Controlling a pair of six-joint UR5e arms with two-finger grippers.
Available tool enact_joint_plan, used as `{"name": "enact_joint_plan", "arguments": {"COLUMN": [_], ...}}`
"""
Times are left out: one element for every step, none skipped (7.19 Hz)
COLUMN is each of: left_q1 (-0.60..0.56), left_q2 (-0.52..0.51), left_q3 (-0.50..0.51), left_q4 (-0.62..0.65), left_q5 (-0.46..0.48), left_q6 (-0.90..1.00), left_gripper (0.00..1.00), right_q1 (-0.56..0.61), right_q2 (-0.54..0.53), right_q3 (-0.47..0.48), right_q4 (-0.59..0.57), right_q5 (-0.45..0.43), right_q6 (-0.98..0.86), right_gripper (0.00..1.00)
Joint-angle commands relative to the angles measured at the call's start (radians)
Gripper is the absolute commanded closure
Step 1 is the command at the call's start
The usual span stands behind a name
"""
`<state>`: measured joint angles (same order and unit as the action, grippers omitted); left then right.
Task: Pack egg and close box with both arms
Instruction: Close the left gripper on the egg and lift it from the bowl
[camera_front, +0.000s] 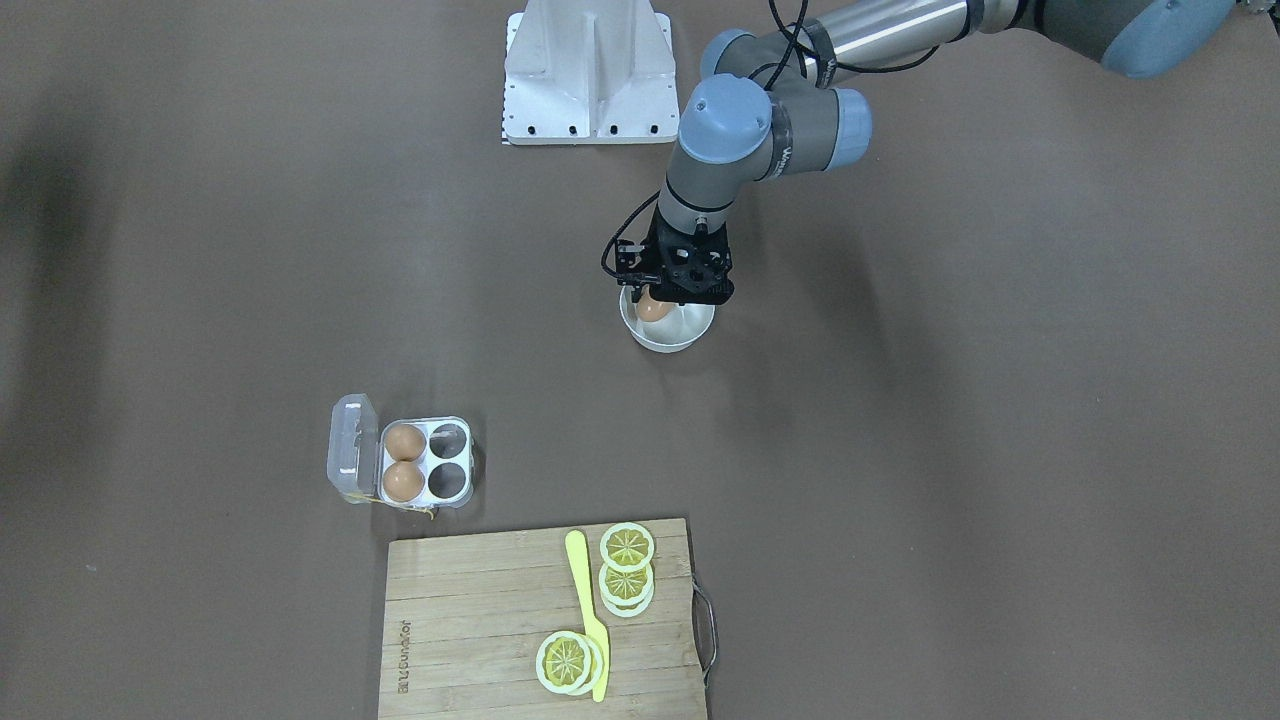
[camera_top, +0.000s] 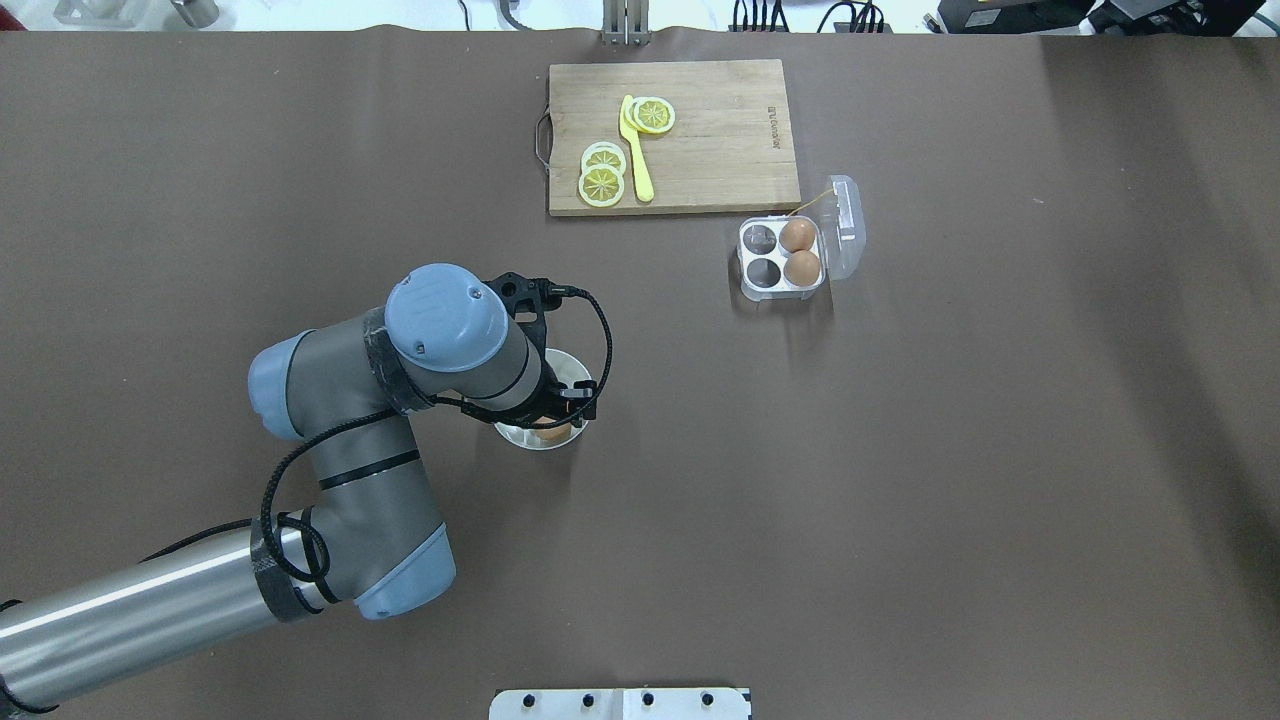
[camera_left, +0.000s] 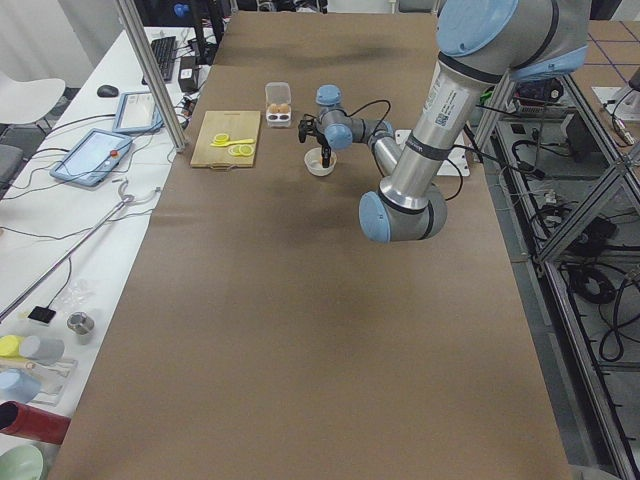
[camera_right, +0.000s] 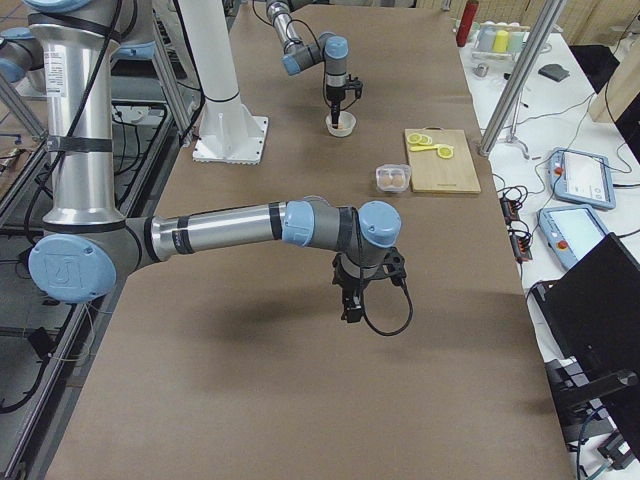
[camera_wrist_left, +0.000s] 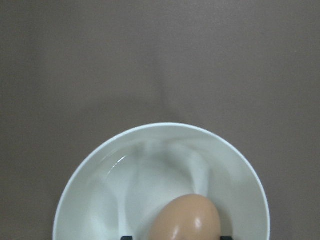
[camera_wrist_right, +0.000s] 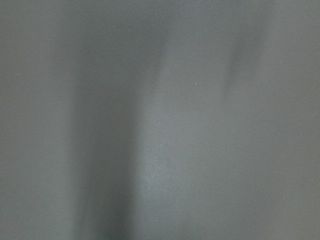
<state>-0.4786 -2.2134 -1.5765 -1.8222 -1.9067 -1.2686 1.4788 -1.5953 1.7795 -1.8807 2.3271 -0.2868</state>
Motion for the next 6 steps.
{"name": "enact_joint_plan", "arguments": {"left_q1": [0.000,-0.002,-0.002,-0.002,-0.002,-0.002], "left_q2": [-0.011,-0.011,-0.011,-0.011,-0.009,-0.008], "left_q3": [0.020,0.020,0.020,0.020,0.020,0.020], "left_q4": [0.000,0.000,-0.006,-0.026,-0.031,-0.031], "left_q5": [0.000,0.000,0.000,0.000,0.000,-0.003], "left_q6": [0.001,0.005,0.008,0.009,0.011,0.015], "left_gripper": [0.34,0.35,0.42,0.51,0.58,0.63], "right_q1": [0.000,0.000,0.000,0.000,0.000,0.000], "right_q2": [-0.002,-0.002,-0.002,-0.002,-0.003,-0.003], "right_q3": [-0.002,0.000,0.000,0.003,0.005,0.008], "right_q4": [0.000,0.000,0.000,0.000,0.000,0.000], "right_q5": [0.000,0.000,0.000,0.000,0.000,0.000], "right_q6": [0.000,0.000,0.000,0.000,0.000,0.000], "right_gripper": [0.00,0.00,0.00,0.00,0.00,0.00]}}
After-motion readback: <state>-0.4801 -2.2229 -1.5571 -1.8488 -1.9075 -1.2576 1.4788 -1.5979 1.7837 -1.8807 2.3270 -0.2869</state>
